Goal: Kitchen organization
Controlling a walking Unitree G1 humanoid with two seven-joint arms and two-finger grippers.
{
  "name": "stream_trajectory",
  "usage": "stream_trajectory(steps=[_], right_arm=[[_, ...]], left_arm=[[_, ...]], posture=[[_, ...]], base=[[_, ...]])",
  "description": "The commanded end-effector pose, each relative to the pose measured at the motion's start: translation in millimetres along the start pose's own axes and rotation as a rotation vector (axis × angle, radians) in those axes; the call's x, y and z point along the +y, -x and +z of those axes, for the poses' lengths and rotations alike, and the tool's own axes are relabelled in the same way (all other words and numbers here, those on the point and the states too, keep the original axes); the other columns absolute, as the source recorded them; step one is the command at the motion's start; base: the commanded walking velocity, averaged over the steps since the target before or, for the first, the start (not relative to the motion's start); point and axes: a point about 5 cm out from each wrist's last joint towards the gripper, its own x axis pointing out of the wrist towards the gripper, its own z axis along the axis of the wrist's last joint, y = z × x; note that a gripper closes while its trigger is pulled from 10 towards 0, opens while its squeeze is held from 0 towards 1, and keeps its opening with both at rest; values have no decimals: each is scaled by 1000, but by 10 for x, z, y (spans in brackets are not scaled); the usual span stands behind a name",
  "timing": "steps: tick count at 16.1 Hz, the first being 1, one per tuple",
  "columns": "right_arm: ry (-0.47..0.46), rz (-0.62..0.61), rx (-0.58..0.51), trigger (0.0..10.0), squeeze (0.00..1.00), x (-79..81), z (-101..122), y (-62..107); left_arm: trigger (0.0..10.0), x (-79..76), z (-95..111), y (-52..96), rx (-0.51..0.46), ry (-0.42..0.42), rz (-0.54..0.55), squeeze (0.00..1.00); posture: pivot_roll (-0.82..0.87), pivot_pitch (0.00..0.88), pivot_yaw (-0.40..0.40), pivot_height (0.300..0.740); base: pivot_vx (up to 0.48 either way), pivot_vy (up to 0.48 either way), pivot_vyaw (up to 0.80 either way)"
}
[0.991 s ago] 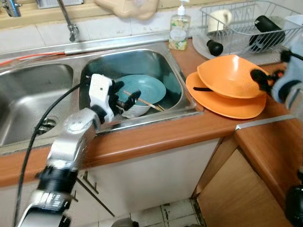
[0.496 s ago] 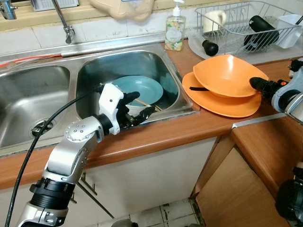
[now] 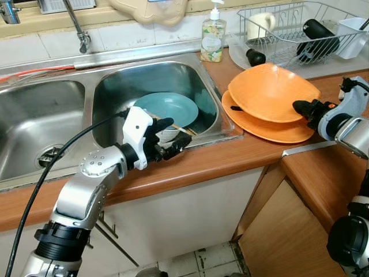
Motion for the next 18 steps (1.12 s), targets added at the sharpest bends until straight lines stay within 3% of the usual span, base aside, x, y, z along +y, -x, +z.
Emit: stream_trajectory(steps=[1,6,10,14,15,16,18], right_arm=[[-11,15,16,0,0,55,-10,-18],[-21,27,-43,0,0,75,39,9],[1,111,-112,0,0,221,152,31],[48,209,-187,0,0,384,263,77],[66,245,-232,0,0,451,331,108],[90,295,-282,0,0,532,399,154],[125,365,-316,0,0,635,444,213]], left_arm=[[10000,-3,15,30,6,-6,-2,0],[10000,12,36,15,3,-5,9,0],[10000,64,81,-20,-21,1,45,0],[10000,116,181,-88,-93,57,72,0],[10000,124,224,-124,-121,97,58,282],[10000,138,275,-166,-157,145,46,1000],[10000,179,333,-220,-203,184,64,1000]], posture=[[-103,0,52,740],[-105,0,62,740],[-103,0,62,740],[-100,0,60,740],[-99,0,61,740],[-99,0,61,740],[-103,0,67,740]], base=[[0,0,0],[0,0,0],[0,0,0],[0,0,0],[0,0,0],[0,0,0],[0,0,0]])
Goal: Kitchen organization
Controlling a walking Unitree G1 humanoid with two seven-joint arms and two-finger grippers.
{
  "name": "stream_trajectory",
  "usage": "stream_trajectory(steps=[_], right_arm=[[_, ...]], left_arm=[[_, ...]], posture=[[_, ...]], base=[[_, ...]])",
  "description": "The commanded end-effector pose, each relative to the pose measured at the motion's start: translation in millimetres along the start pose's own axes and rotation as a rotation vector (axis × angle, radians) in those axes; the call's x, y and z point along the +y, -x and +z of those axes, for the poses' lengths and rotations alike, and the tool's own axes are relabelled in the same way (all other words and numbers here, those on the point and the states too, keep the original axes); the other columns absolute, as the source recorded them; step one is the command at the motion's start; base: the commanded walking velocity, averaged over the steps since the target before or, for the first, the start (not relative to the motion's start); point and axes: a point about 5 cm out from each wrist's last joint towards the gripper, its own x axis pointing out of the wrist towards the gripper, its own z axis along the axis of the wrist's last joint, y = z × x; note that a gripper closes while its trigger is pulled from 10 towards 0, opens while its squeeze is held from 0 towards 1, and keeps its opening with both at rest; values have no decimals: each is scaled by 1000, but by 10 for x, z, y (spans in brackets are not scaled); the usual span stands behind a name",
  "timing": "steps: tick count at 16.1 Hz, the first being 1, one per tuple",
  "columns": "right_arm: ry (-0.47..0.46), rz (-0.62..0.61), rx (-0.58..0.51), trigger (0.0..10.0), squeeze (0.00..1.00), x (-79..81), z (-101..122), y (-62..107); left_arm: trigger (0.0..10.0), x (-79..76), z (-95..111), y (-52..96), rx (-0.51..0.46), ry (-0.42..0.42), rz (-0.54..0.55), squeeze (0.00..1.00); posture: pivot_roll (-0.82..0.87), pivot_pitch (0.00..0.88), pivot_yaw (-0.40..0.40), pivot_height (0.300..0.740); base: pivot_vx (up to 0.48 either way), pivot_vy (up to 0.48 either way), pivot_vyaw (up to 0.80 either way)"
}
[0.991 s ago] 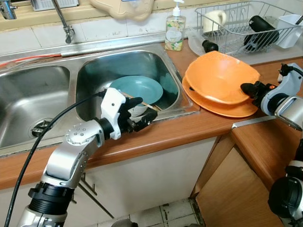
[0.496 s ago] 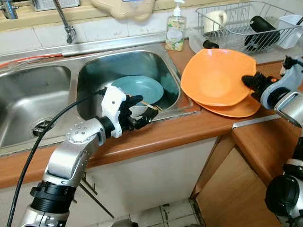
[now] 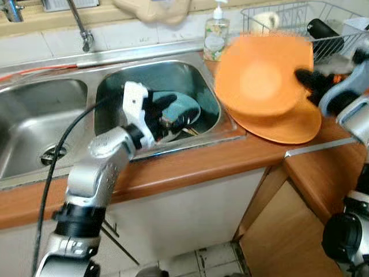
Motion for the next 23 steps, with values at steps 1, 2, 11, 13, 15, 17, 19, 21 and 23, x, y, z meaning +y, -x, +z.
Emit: stream_trajectory(steps=[1,2,11,13,15,17,19,21,23], right_arm=[[35,78,-61,0,0,150,142,-1],[75,148,-61,0,0,252,144,22],[225,486,17,0,0,669,-62,201],[217,498,14,0,0,669,-72,210],[212,499,20,0,0,664,-92,220],[212,500,24,0,0,670,-106,221],[215,493,34,0,0,657,-107,213],[225,492,42,0,0,663,-106,208],[229,487,37,0,0,665,-94,212]], left_arm=[[10000,51,34,5,-21,18,21,278],[10000,57,62,-25,-52,75,3,0],[10000,120,124,-79,-129,283,-70,0],[4706,133,127,-85,-137,305,-71,0],[0,138,140,-90,-146,314,-81,0],[0,133,158,-89,-157,325,-94,0],[0,121,154,-84,-161,326,-94,0],[0,122,129,-77,-161,329,-89,0],[0,120,106,-76,-153,317,-74,0]], posture=[[-107,0,69,740],[-107,0,69,740],[-113,0,73,740],[-120,0,87,740],[-118,0,87,740],[-117,0,86,740],[-122,0,74,740],[-128,0,76,740],[-130,0,77,740]], base=[[0,0,0],[0,0,0],[0,0,0],[0,0,0],[0,0,0],[0,0,0],[0,0,0],[0,0,0],[0,0,0]])
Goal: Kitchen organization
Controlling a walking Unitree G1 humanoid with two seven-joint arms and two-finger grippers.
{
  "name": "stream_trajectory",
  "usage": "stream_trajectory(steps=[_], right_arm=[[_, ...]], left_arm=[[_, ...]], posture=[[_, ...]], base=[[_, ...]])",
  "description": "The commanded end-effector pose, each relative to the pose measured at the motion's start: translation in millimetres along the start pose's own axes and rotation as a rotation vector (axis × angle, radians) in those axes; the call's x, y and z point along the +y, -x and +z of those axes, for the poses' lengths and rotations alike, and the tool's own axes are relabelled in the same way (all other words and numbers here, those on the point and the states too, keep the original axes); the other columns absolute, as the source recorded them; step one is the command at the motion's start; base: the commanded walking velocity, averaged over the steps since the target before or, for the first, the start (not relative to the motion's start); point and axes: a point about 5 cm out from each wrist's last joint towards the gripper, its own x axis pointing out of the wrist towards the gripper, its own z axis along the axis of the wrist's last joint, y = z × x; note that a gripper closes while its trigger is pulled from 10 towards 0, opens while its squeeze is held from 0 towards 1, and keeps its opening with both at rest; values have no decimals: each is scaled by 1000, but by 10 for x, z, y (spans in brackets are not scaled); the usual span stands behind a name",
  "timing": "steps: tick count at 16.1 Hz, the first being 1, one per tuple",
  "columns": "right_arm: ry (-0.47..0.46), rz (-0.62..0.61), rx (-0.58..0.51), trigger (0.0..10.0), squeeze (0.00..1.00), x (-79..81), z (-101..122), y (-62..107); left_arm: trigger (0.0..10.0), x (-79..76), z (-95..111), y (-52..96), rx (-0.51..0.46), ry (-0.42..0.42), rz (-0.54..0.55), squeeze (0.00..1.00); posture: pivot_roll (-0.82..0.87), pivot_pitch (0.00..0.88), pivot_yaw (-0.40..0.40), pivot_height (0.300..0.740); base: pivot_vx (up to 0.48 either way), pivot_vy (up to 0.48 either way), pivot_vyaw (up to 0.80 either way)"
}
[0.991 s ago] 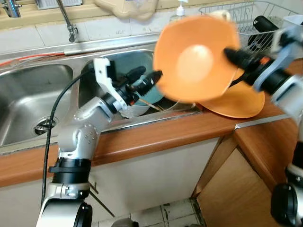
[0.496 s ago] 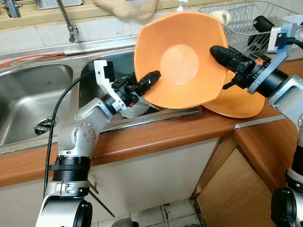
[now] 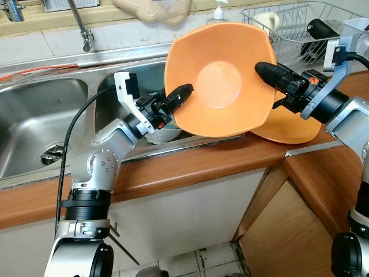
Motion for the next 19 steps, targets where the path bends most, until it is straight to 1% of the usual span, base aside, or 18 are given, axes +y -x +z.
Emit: stream_trajectory(steps=[1,7,11,12,13,14,16,17,19], right_arm=[[32,29,-27,0,0,71,99,3],[32,11,-35,0,0,83,71,35],[39,6,-29,0,0,89,62,40],[49,2,-23,1255,0,94,56,34],[65,-6,-16,3961,0,96,49,26],[99,-42,7,10000,0,82,23,3],[88,-27,11,10000,0,92,6,-5],[81,-30,8,10000,1000,90,3,-3],[86,-49,10,10000,1000,72,-7,1]], left_arm=[[0,0,24,12,-5,-16,6,0],[0,-2,12,-11,13,-29,1,0],[0,-9,-17,-23,27,-40,3,0],[0,-15,-21,-29,29,-49,5,0],[0,-19,-21,-35,29,-57,8,0],[0,-27,-5,-44,26,-73,16,0],[0,-27,40,-53,4,-85,32,0],[0,-19,73,-54,-16,-84,44,0],[0,2,150,-45,-62,-76,70,0]], posture=[[-130,0,77,740],[-132,0,94,740],[-132,0,90,740],[-132,0,89,740],[-132,0,89,740],[-132,0,89,740],[-132,0,89,740],[-132,0,89,740],[-124,0,86,740]], base=[[0,0,0],[0,0,0],[0,0,0],[0,0,0],[0,0,0],[0,0,0],[0,0,0],[0,0,0],[0,0,0]])
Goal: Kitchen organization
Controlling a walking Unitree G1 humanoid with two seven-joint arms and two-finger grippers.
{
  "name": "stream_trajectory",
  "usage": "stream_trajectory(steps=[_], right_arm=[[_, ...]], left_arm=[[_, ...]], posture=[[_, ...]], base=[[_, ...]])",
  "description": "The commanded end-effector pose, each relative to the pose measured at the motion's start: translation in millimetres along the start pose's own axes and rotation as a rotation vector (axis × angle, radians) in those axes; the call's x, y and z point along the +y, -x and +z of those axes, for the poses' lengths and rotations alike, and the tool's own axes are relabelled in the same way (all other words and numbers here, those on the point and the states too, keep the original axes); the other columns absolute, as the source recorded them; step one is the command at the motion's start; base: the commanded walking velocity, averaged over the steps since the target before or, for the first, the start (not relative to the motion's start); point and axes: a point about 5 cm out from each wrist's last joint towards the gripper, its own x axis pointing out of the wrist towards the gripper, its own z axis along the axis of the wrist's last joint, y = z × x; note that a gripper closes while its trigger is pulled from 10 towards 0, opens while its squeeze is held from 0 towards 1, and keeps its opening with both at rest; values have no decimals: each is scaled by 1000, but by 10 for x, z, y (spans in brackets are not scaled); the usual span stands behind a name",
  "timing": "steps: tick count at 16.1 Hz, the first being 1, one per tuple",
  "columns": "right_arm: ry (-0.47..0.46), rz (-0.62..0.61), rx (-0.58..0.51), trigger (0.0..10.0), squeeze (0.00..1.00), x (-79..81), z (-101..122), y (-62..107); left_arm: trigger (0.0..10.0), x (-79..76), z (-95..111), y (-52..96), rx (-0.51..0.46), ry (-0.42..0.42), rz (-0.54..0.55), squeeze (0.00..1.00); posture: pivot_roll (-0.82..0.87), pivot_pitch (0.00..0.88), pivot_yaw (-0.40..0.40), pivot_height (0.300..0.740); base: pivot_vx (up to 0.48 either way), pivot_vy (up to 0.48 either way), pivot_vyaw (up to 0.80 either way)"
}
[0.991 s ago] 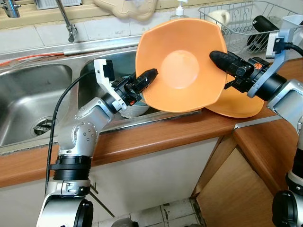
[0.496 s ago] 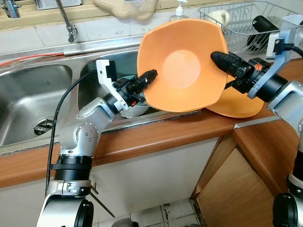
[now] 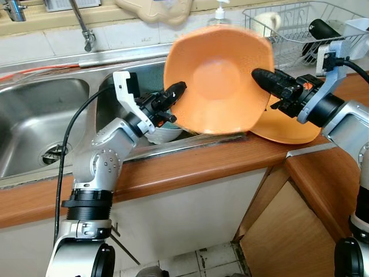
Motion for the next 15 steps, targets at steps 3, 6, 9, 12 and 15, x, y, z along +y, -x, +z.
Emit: stream_trajectory(steps=[3,6,9,12,15], right_arm=[[41,14,-19,10000,1000,48,50,-10],[115,32,44,10000,0,85,-4,-32],[188,81,132,10000,0,185,-169,-59],[212,89,151,10000,0,226,-225,-83],[212,89,151,10000,0,226,-225,-83]], left_arm=[[0,7,213,-17,-103,-7,38,0],[0,104,247,6,-131,-25,123,0],[0,240,274,60,-127,-84,230,0],[0,302,284,85,-117,-102,284,0],[0,302,284,85,-117,-102,284,0]], posture=[[-121,0,77,740],[-121,0,75,740],[-108,0,70,740],[-102,0,68,740],[-102,0,68,740]], base=[[0,0,0],[0,0,0],[0,0,0],[0,0,0],[0,0,0]])
